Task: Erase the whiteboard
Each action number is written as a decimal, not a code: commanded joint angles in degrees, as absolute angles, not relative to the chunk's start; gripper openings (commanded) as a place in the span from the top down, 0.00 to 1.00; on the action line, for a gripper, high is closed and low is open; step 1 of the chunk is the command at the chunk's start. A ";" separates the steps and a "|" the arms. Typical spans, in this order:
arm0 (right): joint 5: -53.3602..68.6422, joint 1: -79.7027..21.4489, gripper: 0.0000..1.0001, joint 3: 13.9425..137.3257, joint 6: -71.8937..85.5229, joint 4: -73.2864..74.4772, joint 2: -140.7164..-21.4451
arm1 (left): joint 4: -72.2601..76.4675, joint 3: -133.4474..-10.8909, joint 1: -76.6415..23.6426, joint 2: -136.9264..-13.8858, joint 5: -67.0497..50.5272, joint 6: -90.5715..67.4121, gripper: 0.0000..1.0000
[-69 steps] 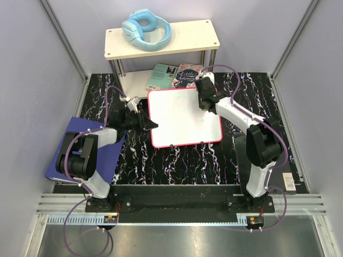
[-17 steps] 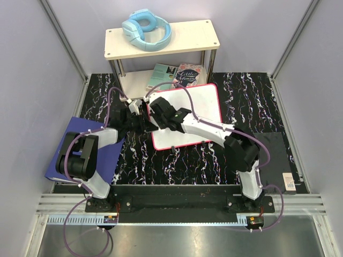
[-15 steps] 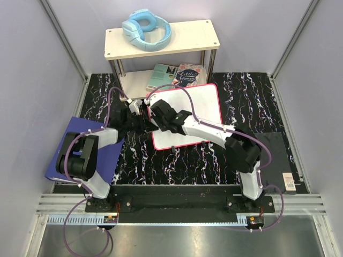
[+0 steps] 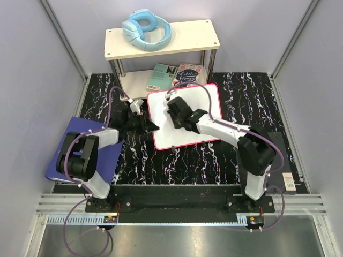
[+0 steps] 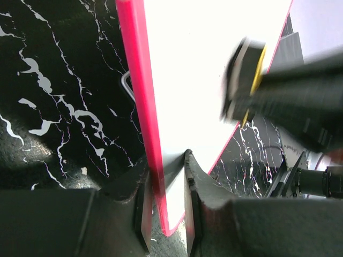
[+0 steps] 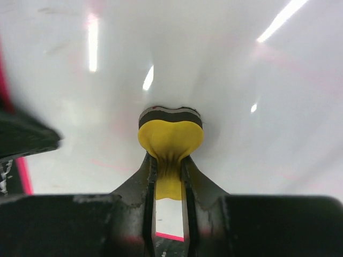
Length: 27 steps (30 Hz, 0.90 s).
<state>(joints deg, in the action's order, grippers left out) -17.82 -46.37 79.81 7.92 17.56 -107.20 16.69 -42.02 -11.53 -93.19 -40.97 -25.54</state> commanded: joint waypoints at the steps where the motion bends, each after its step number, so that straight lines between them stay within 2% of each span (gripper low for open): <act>1: -26.72 -36.48 1.00 77.25 8.17 24.35 -108.90 | 11.78 -41.57 -12.30 -93.25 -34.89 -18.90 1.00; 7: -21.53 -37.79 1.00 80.85 7.38 24.26 -109.25 | 12.04 -41.40 -12.30 -93.60 -34.98 -18.98 1.00; 19: -24.69 -53.26 1.00 90.17 0.97 24.96 -118.48 | 12.22 -41.40 -12.30 -93.87 -35.16 -19.07 1.00; 23: -24.87 -53.88 1.00 87.81 0.26 24.53 -117.43 | 12.22 -41.48 -12.22 -94.13 -35.16 -19.16 1.00; 27: -28.65 -51.34 1.00 80.27 2.01 22.59 -114.97 | 12.04 -41.57 -12.30 -94.13 -35.07 -19.16 1.00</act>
